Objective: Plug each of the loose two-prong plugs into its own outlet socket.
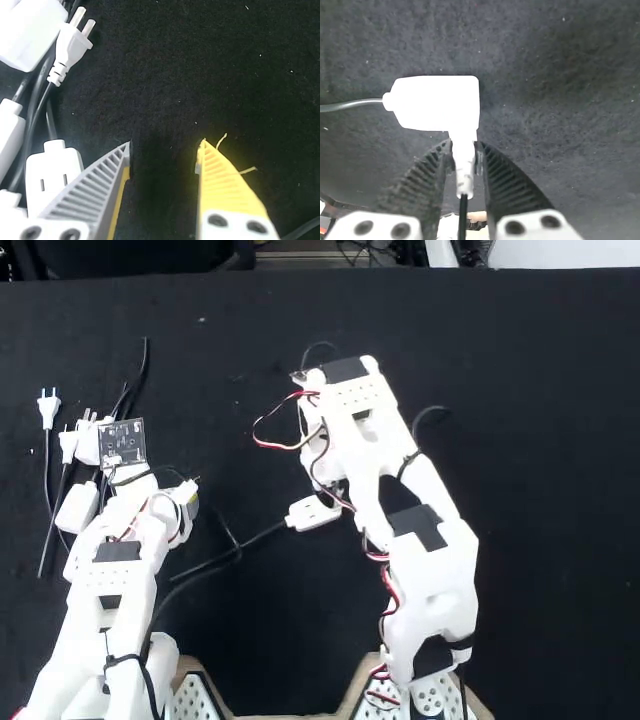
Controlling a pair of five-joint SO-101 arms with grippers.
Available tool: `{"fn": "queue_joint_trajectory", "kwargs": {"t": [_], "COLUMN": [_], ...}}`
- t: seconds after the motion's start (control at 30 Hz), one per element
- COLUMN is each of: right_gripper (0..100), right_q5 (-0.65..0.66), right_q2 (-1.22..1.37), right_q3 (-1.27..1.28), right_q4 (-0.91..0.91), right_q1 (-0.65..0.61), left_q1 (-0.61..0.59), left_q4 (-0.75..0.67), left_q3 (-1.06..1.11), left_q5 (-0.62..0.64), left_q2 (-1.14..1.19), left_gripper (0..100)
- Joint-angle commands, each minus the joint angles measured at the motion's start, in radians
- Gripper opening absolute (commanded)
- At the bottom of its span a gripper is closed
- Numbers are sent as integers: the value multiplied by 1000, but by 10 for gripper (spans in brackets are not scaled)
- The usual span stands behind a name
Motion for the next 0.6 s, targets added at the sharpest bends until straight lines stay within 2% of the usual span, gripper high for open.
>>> {"fn": "queue_joint_trajectory", "kwargs": {"t": [0.0, 0.57], "right_gripper": [11, 11], "right_q5": [-2, -2], "right_q2": [-7, -5], "right_q3": [-19, -12], "right_q4": [-5, -26], "right_q1": [-15, -15], "left_q1": [4, 4], "left_q4": [-12, -12], "left_q3": [-5, -5], "left_q5": [-11, -11], "left_q2": [-26, -26], "left_gripper": [216, 216]}}
